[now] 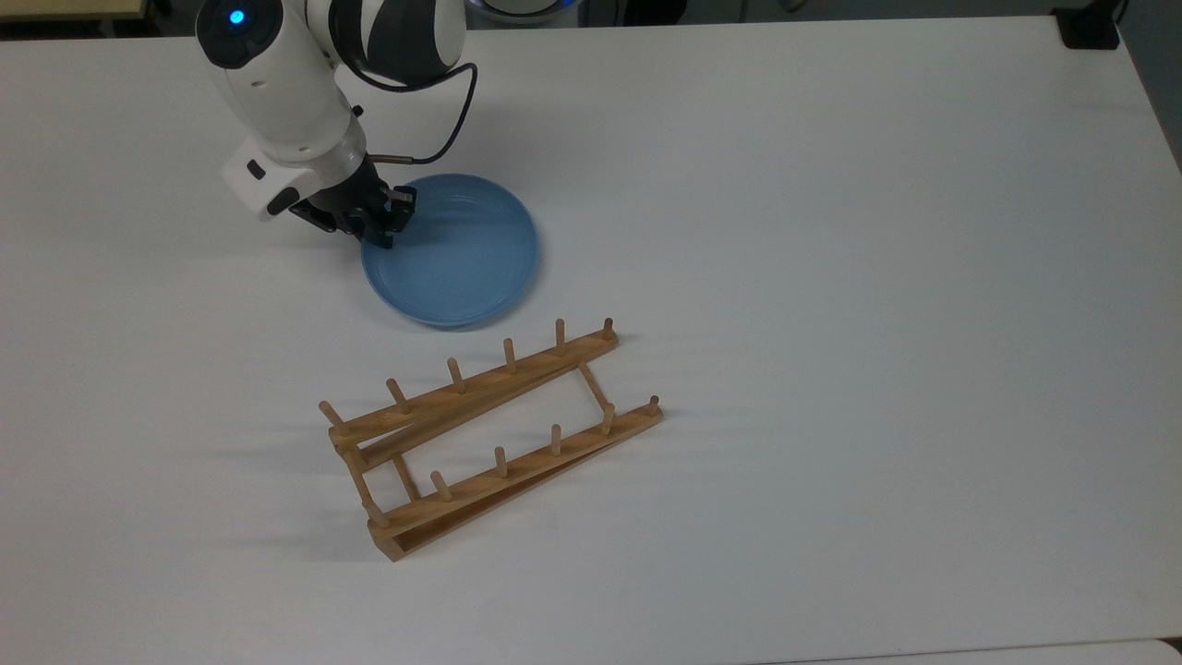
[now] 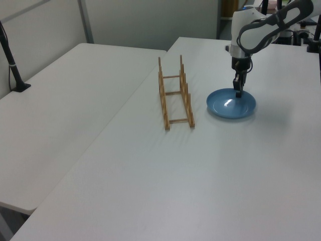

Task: Place plate in plate rack

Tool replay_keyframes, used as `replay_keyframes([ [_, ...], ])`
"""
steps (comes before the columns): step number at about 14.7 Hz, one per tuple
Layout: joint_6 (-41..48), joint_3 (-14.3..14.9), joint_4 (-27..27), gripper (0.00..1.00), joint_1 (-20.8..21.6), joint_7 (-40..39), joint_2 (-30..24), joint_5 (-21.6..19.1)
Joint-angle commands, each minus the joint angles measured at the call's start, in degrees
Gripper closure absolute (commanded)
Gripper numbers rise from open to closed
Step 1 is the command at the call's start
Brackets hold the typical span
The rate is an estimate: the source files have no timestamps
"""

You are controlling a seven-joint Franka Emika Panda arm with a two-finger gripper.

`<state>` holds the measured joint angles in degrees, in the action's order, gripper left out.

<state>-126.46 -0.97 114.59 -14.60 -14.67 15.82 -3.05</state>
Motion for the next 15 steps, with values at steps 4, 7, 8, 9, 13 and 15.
replay_keyframes([
  [4,-0.5,0.1,0.4,1.00,0.3,0.5,-2.5,0.3],
  [7,-0.1,0.0,0.2,1.00,0.0,0.2,-3.3,0.2],
  [8,0.2,0.0,-0.2,1.00,0.0,0.1,-3.3,0.2],
  [9,0.6,0.1,-0.4,1.00,0.0,0.1,-3.3,0.2],
  [13,2.4,0.1,-3.3,1.00,-1.0,0.1,-4.7,-0.2],
  [15,2.4,0.1,-4.7,1.00,-1.0,-0.3,-5.8,-0.2],
])
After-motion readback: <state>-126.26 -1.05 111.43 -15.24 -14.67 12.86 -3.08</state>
